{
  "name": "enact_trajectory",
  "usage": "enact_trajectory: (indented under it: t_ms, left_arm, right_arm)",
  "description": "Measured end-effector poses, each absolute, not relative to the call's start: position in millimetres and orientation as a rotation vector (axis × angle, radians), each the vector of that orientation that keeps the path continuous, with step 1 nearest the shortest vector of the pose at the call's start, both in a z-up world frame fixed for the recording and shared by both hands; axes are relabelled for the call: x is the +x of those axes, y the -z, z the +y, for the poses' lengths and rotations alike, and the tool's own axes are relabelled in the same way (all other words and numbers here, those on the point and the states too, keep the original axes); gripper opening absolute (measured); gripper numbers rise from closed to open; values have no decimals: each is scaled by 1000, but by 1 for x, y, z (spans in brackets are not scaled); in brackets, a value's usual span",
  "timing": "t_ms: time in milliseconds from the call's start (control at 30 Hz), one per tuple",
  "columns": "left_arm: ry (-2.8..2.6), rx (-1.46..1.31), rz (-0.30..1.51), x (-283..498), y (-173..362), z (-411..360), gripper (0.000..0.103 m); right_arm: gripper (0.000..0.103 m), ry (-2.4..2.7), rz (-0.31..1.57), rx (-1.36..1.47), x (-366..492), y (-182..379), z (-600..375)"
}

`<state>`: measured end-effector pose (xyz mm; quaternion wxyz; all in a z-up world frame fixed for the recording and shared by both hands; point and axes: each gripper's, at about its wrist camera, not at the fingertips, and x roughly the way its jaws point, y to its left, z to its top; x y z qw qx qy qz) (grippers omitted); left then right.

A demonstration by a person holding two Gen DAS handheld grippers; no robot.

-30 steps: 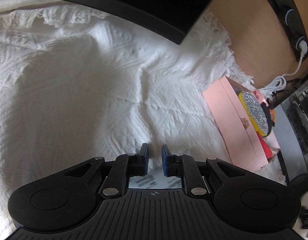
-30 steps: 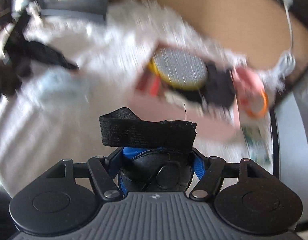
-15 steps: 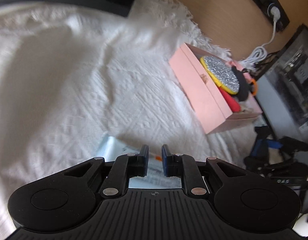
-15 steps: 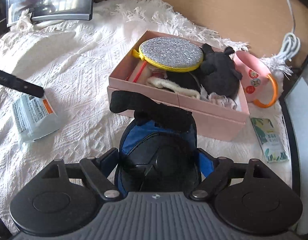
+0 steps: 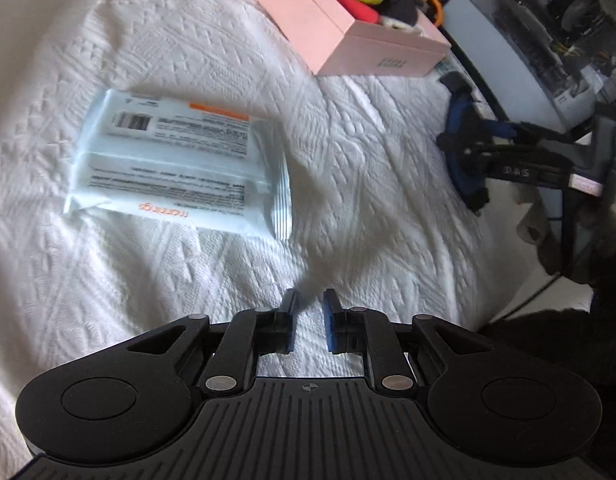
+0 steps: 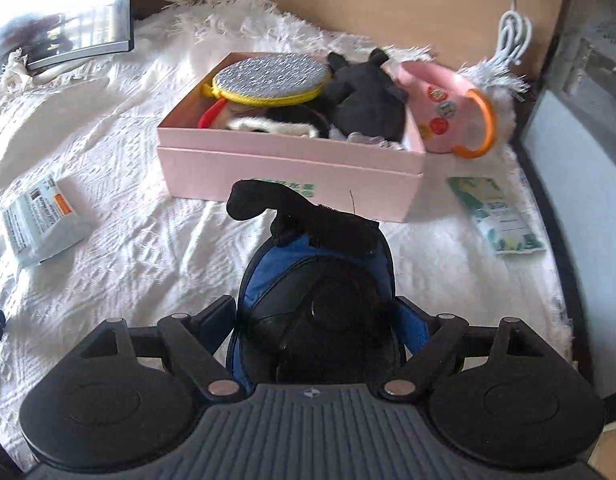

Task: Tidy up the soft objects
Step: 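Lift the blue-black pouch by its strap with the right tool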

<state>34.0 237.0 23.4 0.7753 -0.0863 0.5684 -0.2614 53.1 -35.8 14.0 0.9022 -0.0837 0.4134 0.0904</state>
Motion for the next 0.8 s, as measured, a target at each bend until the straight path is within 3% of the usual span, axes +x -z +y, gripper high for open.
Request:
enact_trajectory:
  t_ms: [300,500,667,800]
  left_arm:
    - [432,-327,1146,75,-20,239,14]
    - [604,-122,1104,64,-56,213,15]
    - [295,-110,1018,86,-64,260,17]
    - [50,-353,978,87,-49,322,18]
  right_arm:
    - [85,-169,866,-212,35,-9,-38]
    - [89,-163,882,-197,28,4,-40]
    - [90,-147,882,-141,26,6,-46]
    - [93,-133,876,-116,22,8,-50]
